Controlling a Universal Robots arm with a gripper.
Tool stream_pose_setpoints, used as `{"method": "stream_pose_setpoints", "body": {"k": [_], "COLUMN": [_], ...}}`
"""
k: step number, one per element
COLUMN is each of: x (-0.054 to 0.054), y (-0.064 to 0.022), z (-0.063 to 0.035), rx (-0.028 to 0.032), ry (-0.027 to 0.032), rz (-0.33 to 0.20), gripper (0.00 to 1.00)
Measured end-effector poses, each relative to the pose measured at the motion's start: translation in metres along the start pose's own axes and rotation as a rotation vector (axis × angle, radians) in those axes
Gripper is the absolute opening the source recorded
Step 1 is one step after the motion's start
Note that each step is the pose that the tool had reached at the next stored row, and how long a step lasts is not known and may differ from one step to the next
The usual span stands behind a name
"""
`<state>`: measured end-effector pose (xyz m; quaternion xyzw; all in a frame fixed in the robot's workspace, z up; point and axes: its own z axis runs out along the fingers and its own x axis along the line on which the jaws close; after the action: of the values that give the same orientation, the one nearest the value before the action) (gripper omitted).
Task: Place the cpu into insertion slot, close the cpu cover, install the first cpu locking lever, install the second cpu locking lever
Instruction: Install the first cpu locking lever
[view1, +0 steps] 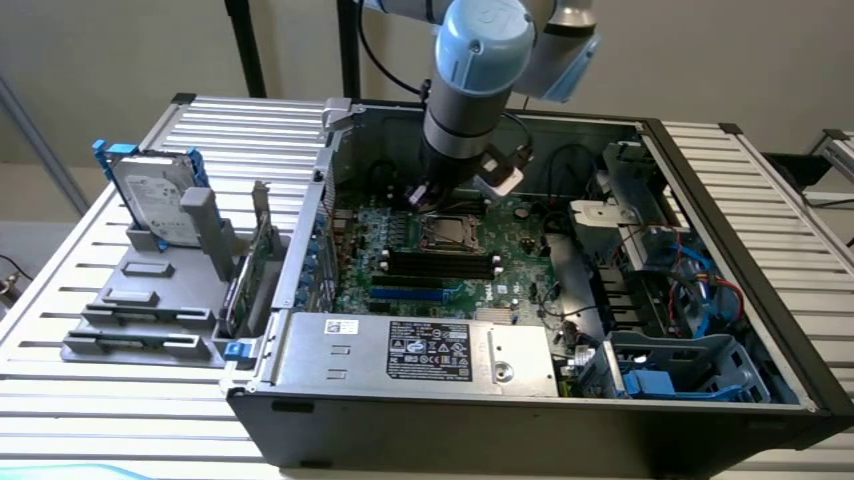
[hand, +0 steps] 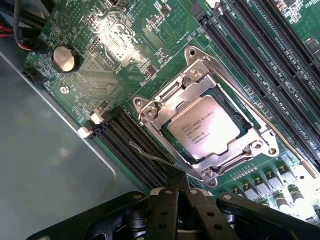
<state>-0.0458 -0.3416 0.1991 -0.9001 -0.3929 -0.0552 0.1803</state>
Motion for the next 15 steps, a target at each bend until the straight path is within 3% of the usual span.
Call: {"method": "stream_pose_setpoints", "body": {"k": [10,15], "x": [0.0091,0.0106], "y": [0.0048,0.0066], "z": [0.0019,0.0017], "rx": [-0.0053,-0.0035], "ry": [-0.0071,-0.0116], "rz": [0.001,0.003], "gripper": [0.11,0.11]}}
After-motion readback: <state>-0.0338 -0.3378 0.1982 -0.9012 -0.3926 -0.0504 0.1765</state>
